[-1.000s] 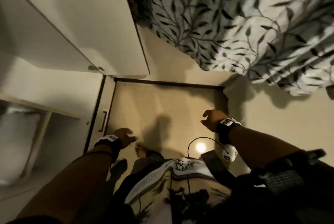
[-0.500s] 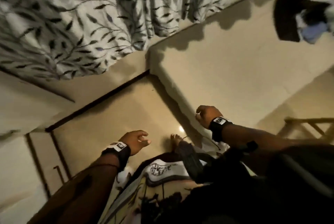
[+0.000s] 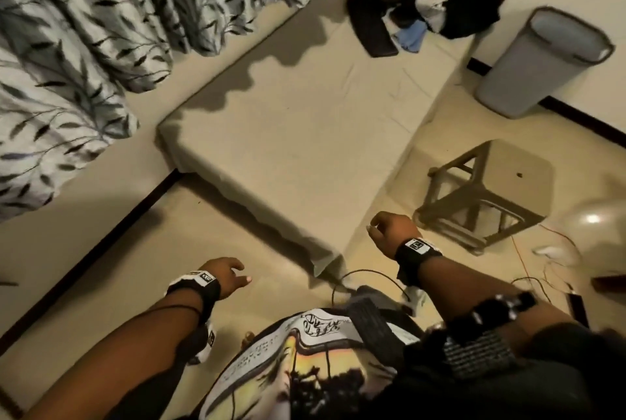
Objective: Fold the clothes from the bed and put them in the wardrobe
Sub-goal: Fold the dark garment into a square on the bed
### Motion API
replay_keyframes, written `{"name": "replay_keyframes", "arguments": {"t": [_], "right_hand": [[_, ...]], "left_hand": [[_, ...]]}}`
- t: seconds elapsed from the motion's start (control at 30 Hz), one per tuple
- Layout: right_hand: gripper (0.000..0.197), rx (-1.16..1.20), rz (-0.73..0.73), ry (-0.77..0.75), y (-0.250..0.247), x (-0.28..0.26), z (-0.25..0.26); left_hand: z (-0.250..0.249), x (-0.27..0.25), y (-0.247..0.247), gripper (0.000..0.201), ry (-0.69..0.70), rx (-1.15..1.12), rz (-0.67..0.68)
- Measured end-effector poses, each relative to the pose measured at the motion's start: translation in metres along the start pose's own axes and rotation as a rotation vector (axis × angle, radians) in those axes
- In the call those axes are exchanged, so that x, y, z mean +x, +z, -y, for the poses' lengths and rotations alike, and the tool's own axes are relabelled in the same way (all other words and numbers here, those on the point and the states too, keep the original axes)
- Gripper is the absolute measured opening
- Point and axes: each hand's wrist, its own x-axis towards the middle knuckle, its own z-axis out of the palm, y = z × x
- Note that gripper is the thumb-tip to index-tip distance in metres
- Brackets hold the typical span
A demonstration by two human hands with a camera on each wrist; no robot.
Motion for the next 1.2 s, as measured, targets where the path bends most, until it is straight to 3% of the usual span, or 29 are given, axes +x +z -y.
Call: {"name": "replay_keyframes", "arguments": {"t": [0.2,0.3,0.37,0.5,0.67,0.73,0.83,0.97,1.2], "right_hand": [[0.02,0.146,0.017,0.048,-0.043,0.05,-0.093],[0.029,0.381,0.114,0.102,-0.067,0.103,-0.157],[0.033,0.515,0.173,0.067,-0.092,0.147,-0.201],[0.028,0.557,0.178,-0.013,-0.149,0.216,-0.279],[0.031,0.502,0.261,0.017,-0.209,0.256,-0.339],[0.023,0.496,0.287,0.034,-0.231,0.275,-0.35],[0.018,0.51,0.3,0.077,-0.257,0.31,-0.36],[0.022,0.466,0.294,0.09,-0.295,0.367,-0.371],[0.014,0.337,0.089,0.167,-0.379,0.47,-0.403]], "left_hand": [[-0.119,0.049,0.022,0.055,0.023,0.161,0.035],[-0.188,0.087,0.038,0.054,-0.012,0.192,0.014],[-0.249,0.117,0.05,0.052,-0.025,0.201,0.015],[-0.385,0.167,0.057,0.052,-0.021,0.166,0.025],[-0.56,0.175,0.035,0.05,0.173,0.109,0.086],[-0.614,0.18,0.015,0.053,0.266,0.096,0.124],[-0.668,0.202,-0.016,0.059,0.354,0.061,0.127],[-0.708,0.251,-0.064,0.059,0.341,-0.034,0.073],[-0.758,0.329,-0.176,0.054,0.295,-0.024,0.048]]}}
